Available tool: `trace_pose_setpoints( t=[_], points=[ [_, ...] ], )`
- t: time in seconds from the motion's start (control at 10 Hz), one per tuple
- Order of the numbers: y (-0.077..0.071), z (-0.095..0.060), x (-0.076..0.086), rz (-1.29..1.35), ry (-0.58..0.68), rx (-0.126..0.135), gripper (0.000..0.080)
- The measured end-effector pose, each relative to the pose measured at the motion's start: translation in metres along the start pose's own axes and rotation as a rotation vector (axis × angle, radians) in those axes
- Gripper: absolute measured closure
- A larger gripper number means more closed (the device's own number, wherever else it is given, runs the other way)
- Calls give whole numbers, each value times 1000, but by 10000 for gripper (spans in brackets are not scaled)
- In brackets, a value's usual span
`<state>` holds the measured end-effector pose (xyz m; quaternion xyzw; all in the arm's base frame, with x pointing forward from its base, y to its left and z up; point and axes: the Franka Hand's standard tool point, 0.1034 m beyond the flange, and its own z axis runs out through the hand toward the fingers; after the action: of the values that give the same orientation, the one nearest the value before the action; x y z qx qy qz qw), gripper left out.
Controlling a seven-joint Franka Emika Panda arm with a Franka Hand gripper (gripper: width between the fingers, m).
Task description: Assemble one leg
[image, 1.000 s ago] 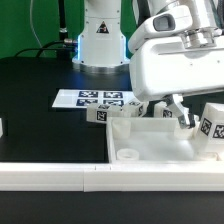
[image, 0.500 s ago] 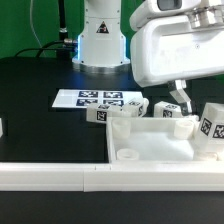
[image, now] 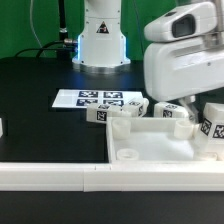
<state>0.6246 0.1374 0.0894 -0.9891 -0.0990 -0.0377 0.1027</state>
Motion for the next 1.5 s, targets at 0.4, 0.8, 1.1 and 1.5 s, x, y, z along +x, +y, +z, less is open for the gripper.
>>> trace_pose_setpoints(
  t=[0.4,0.8,1.1,1.5],
  points=[
    [9,1,-6,9,-40,26,150],
    [21,0,-1,133,-52,-93,150],
    [24,3,-1,168,-35,-74,150],
    [29,0,6,183,-44,-76,150]
  ],
)
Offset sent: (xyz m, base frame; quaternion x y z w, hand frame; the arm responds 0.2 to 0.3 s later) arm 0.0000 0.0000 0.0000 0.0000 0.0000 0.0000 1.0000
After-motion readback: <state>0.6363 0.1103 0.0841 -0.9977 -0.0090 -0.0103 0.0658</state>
